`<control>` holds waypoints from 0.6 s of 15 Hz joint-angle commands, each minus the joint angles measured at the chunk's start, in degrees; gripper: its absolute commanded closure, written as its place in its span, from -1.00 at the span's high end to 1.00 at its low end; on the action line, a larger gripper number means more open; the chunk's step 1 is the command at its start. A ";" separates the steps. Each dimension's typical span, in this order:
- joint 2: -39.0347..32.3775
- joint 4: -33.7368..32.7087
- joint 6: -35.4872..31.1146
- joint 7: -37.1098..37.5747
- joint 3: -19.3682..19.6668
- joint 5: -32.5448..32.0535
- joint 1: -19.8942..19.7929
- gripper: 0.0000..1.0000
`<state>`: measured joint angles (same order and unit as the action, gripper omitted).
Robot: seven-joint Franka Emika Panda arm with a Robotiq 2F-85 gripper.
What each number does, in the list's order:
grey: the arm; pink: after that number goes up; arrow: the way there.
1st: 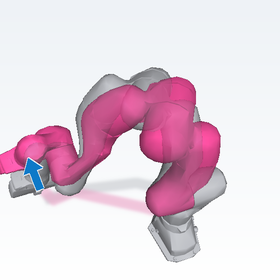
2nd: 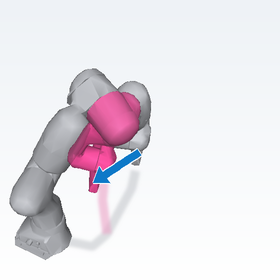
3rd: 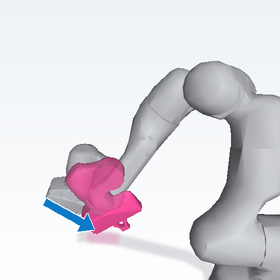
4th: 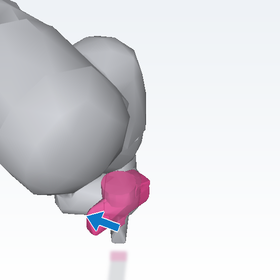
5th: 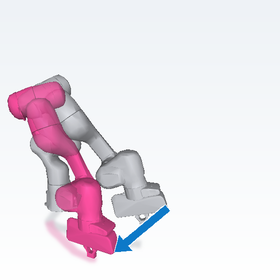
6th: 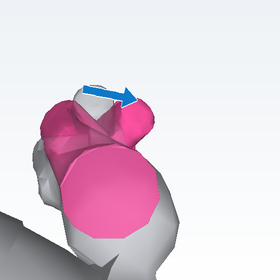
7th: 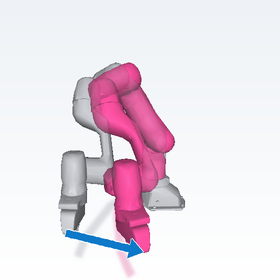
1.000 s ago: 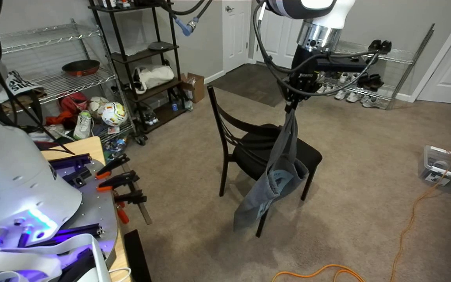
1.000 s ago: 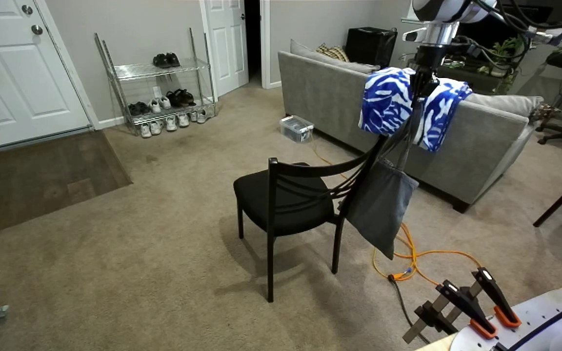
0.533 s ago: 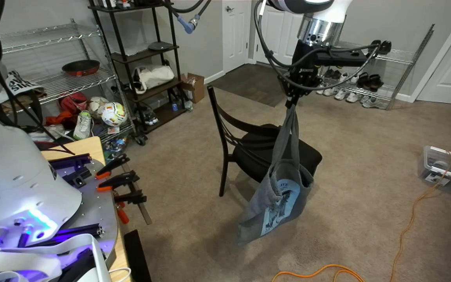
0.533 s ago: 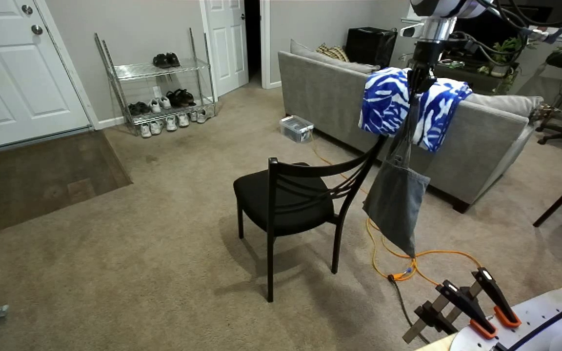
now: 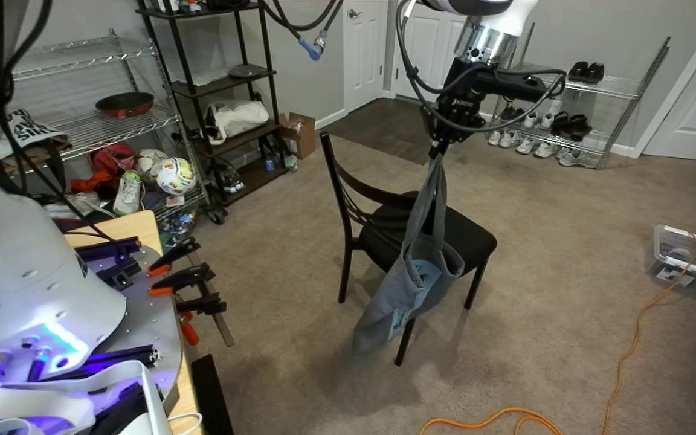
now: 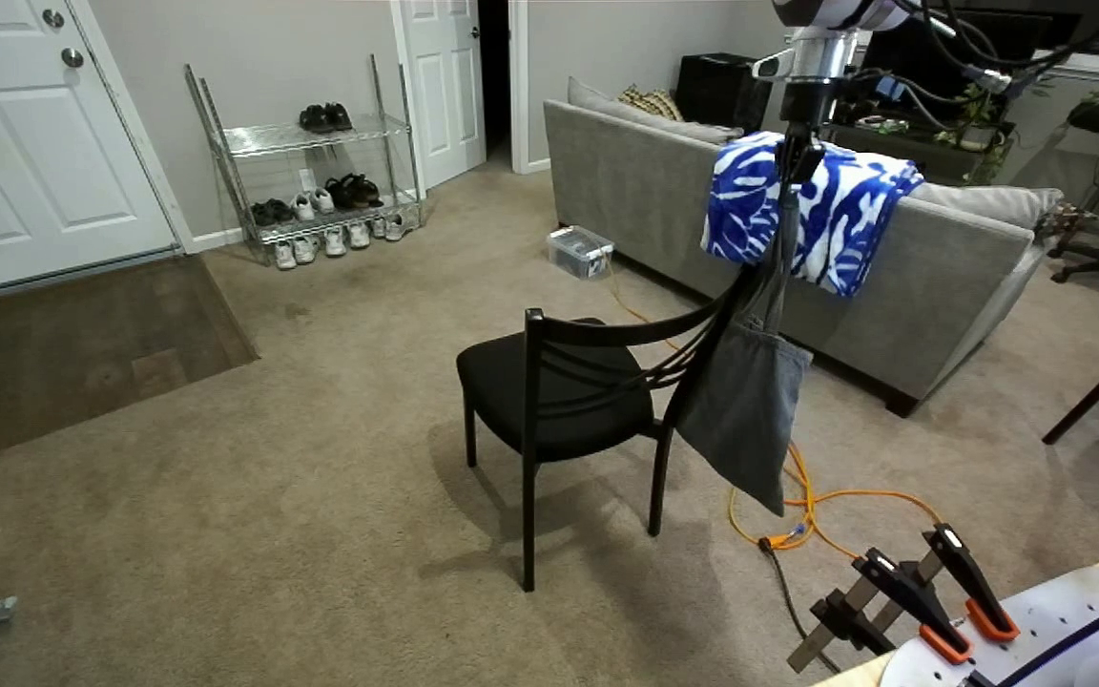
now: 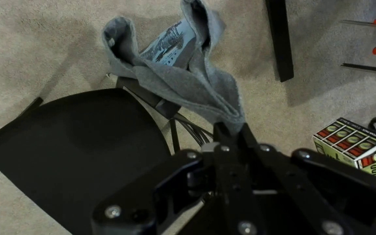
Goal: Move the bag to the right side of the chair
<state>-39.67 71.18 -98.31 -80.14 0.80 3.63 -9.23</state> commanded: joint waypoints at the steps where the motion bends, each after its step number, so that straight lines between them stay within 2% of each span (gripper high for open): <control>1: -4.51 -7.79 4.05 3.25 -0.47 -1.11 -0.37 -0.95; 6: -9.31 -16.37 8.62 5.28 -0.61 -1.01 -0.82 -0.95; 9: -12.06 -21.71 13.95 7.03 -1.26 -0.43 -0.68 -0.95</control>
<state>-48.63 56.06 -89.96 -75.88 0.78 3.62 -9.62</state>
